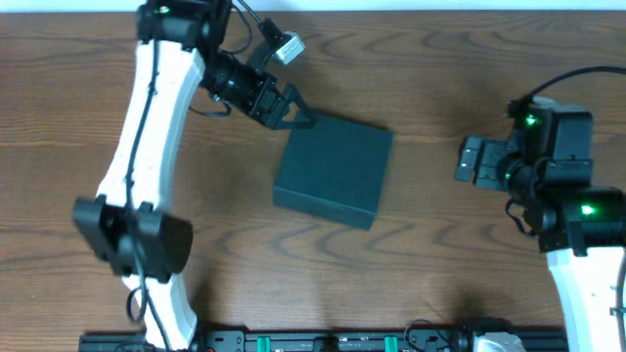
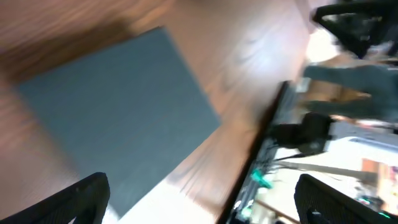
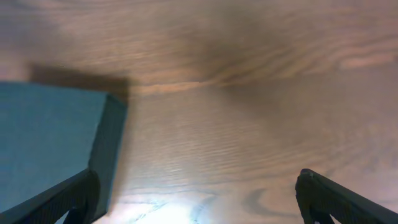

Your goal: Pack container

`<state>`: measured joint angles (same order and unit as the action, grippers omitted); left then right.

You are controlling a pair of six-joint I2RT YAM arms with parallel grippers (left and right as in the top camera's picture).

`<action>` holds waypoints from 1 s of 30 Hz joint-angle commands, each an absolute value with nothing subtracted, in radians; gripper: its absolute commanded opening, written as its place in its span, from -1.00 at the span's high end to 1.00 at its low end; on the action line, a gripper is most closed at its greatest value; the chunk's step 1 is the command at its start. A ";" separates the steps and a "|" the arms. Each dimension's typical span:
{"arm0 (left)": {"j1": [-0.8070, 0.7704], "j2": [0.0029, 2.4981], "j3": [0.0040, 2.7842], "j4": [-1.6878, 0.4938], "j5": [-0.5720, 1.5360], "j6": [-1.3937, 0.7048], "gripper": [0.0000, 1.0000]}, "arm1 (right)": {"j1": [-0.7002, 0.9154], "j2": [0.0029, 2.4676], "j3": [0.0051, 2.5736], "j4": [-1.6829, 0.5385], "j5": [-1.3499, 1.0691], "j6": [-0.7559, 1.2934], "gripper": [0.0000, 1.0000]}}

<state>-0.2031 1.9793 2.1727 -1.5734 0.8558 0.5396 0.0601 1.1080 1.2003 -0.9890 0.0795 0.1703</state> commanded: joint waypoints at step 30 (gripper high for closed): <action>-0.607 1.274 1.002 -1.155 -0.045 -0.564 -0.91 | 0.531 1.525 1.201 -0.806 -0.027 0.285 -0.98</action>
